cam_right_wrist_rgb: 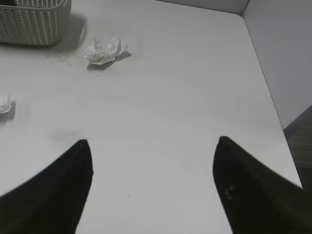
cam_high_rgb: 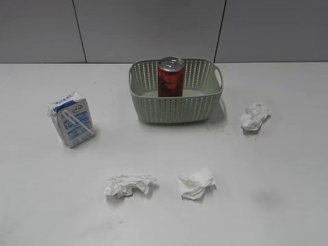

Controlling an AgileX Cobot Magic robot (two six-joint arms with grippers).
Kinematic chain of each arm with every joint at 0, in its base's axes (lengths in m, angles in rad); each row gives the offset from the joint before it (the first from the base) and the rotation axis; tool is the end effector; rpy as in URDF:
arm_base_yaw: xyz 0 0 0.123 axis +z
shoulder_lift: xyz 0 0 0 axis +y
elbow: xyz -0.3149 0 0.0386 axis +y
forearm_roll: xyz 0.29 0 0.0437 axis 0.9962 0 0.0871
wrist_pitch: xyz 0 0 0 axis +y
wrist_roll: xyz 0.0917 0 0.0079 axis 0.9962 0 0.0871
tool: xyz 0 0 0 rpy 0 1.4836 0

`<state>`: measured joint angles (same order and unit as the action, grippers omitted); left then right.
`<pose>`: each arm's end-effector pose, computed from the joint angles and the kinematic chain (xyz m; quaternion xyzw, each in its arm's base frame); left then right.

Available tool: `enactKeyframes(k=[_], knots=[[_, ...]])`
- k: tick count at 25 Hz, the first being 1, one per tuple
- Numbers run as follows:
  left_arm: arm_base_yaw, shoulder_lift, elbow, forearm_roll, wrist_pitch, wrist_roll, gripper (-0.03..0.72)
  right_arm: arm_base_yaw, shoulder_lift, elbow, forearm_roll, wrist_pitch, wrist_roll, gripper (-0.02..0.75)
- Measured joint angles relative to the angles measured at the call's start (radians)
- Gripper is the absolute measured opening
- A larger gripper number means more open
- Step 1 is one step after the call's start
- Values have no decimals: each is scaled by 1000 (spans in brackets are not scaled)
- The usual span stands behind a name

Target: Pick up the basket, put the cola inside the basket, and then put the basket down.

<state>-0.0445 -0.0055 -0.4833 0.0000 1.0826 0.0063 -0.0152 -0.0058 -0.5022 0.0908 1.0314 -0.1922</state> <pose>0.0008 0.0000 0.2899 0.0219 0.8615 -0.0097 0.5072 0.0003 0.0072 0.3003 -0.0757 0.8391 -0.0104 0.5386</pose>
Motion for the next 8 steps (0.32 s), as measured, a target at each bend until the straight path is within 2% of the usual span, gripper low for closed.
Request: enactKeyframes(k=[8], knots=[[0, 0, 0, 0, 0, 0, 234, 1, 0, 0, 0, 0, 0, 584]])
